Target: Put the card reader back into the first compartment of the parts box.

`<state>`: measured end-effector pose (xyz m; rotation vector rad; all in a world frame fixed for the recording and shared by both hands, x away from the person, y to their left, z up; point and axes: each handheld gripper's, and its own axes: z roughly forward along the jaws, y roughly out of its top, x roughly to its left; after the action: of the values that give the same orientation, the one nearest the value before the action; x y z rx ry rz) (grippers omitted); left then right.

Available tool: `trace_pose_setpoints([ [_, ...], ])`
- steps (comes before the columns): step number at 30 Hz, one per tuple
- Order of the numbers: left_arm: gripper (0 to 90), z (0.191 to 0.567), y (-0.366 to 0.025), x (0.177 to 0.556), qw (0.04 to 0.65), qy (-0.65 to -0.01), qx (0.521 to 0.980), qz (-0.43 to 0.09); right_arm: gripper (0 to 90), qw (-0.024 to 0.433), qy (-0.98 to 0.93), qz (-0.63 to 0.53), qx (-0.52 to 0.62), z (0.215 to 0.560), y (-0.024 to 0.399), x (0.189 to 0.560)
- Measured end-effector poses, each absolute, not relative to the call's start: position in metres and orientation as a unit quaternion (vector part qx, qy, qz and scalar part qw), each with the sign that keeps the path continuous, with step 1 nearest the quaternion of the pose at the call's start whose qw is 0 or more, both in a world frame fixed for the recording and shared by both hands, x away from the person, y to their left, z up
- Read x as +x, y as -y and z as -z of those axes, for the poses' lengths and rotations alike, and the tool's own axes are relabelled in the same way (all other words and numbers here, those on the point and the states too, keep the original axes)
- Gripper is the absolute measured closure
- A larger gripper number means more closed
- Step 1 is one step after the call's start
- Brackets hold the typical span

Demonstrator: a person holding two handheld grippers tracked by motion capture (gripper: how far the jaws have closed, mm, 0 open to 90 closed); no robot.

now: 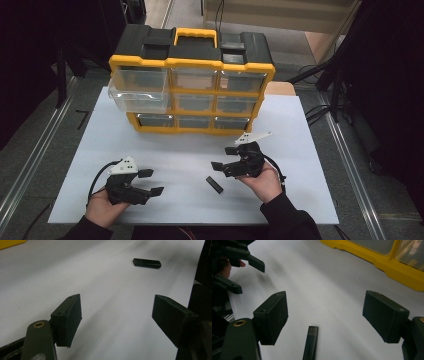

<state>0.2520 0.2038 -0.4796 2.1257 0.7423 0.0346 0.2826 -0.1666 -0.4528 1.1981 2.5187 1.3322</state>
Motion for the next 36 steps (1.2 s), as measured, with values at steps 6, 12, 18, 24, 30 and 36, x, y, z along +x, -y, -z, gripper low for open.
trace_pose_setpoints([
  [6,25.3,0.479,-0.204,0.252,0.431,-0.296,0.852,-0.015,20.6,0.020,-0.823,-0.414,0.387,0.467,0.158,0.278],
  [12,25.3,0.480,-0.203,0.251,0.428,-0.295,0.854,-0.013,22.7,0.007,-0.832,-0.398,0.387,0.480,0.152,0.272],
  [18,25.3,0.479,-0.203,0.251,0.427,-0.294,0.855,-0.014,24.9,0.001,-0.836,-0.386,0.389,0.489,0.148,0.268],
  [24,25.3,0.480,-0.203,0.251,0.423,-0.291,0.858,-0.011,29.1,-0.004,-0.844,-0.370,0.389,0.498,0.143,0.266],
  [30,25.3,0.481,-0.201,0.250,0.419,-0.290,0.860,-0.011,36.2,0.002,-0.856,-0.348,0.382,0.505,0.136,0.261],
  [36,25.2,0.480,-0.202,0.251,0.421,-0.291,0.859,-0.010,54.3,0.028,-0.859,-0.332,0.389,0.504,0.133,0.254],
])
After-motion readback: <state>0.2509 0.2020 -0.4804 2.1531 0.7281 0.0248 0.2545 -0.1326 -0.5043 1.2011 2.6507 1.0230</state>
